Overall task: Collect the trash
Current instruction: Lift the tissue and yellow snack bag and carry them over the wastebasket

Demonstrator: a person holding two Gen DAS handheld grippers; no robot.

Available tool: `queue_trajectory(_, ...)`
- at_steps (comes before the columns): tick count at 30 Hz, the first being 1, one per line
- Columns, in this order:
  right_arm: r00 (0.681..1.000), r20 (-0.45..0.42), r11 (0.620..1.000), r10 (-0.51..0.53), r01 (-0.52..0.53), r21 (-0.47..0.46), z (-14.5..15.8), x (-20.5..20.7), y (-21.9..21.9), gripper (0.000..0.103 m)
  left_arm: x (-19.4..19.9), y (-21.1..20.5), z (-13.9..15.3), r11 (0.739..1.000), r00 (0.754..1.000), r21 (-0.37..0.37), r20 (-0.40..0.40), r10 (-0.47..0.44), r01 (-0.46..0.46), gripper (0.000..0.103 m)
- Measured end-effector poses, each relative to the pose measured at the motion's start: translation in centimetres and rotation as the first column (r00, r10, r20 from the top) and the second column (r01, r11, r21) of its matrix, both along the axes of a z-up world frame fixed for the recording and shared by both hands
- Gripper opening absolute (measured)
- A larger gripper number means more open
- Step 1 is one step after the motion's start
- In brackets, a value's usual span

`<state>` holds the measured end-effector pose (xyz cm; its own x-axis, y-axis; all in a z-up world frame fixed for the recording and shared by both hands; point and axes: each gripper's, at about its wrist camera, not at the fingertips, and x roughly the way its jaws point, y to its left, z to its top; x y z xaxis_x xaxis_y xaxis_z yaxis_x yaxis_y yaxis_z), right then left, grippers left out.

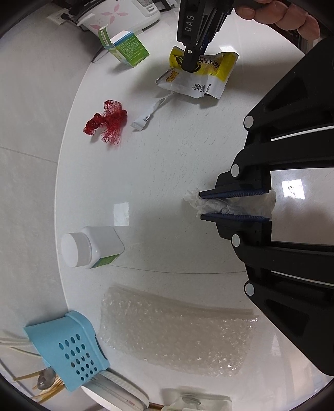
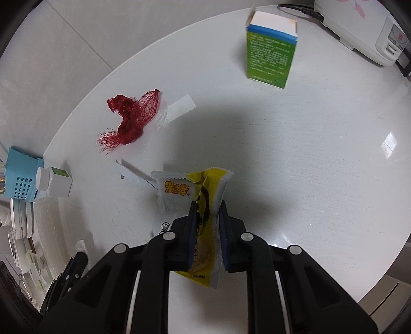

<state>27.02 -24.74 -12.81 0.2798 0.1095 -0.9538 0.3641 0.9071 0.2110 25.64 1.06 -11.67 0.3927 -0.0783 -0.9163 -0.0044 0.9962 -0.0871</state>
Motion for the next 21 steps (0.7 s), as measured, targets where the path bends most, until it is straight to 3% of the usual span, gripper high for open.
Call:
queue_trajectory(5, 1.0, 0.023, 1.0, 0.015, -0.015, -0.018, 0.6, -1.2, -0.1, 0.015, -0.9, -0.8, 0.5, 1.0, 1.0, -0.002, 0.009, -0.002, 0.002, 0.01)
queue_trajectory(11, 0.993, 0.08, 0.992, 0.086, -0.078, -0.101, 2.6, -2.8, -0.5, 0.015, -2.0, -1.8, 1.0, 1.0, 1.0, -0.008, 0.02, -0.012, 0.013, 0.01)
queue_trajectory(21, 0.978, 0.136, 0.981, 0.157, -0.139, -0.133, 3.7, -4.7, -0.2, 0.015, -4.6, -3.2, 2.2, 1.0, 0.999, -0.004, 0.04, -0.024, 0.025, 0.01)
